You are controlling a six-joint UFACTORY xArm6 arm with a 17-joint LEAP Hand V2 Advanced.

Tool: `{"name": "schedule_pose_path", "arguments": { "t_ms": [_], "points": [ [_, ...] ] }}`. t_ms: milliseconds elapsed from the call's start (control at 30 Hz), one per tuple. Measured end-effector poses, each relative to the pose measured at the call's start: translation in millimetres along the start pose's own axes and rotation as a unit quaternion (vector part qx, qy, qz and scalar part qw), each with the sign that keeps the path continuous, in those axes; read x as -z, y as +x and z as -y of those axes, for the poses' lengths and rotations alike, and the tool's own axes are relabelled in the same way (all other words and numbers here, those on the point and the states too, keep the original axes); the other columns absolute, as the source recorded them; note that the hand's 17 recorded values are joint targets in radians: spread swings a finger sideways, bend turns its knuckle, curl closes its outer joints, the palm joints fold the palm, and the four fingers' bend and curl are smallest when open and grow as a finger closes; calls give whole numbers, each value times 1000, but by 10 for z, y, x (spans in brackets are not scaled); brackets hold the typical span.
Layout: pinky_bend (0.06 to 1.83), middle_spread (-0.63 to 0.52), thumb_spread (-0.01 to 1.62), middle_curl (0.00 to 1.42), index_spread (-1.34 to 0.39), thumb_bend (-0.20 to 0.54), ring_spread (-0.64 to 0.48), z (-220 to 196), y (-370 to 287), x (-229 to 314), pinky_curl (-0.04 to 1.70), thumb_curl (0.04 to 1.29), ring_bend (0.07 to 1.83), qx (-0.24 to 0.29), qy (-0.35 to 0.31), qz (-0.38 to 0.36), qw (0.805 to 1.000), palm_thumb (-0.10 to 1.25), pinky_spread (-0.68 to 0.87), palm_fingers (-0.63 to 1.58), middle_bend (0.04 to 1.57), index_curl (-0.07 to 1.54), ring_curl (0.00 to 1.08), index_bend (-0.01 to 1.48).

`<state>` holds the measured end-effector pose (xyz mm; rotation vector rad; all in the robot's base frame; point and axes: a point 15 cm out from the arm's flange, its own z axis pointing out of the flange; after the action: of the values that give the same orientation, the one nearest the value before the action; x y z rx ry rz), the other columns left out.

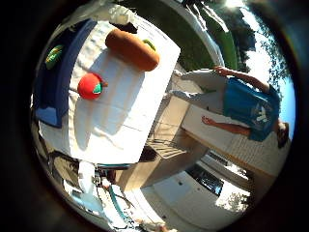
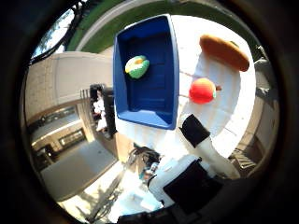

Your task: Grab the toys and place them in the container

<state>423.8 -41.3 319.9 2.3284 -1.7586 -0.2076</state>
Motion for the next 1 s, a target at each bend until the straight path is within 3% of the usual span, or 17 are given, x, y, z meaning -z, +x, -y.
{"name": "schedule_pose_path", "arguments": {
  "t_ms": [233, 567, 667, 767, 833, 1000],
  "points": [
    [567, 119, 1126, 296, -259, -24, 283, 10, 136, -635, 354, 342, 403, -9, -20, 11, 1000, 675, 465, 15, 167, 223, 318, 170],
    [509, 74, 1117, 308, -203, -20, 264, 129, -57, -1540, 313, 377, 402, 24, -86, 8, 996, 748, 426, 62, 174, 249, 319, 183],
    [448, 46, 1113, 326, -145, -21, 255, 175, -54, -1624, 281, 385, 439, 19, -88, 8, 996, 766, 411, 225, 210, 267, 320, 200],
    [495, -13, 1112, 366, -159, -20, 209, 261, -57, -1643, 273, 393, 614, 21, -74, 3, 997, 787, 391, 556, 306, 259, 359, 156],
    [576, -54, 1105, 439, -220, -20, 175, 275, -54, -1623, 303, 403, 842, 21, -69, 1, 997, 805, 373, 790, 470, 215, 440, 93],
    [736, -123, 1094, 607, -340, -16, 84, 286, -25, -1477, 407, 421, 1183, 22, -52, -4, 998, 852, 371, 892, 770, 130, 608, 115]
  ]
}}
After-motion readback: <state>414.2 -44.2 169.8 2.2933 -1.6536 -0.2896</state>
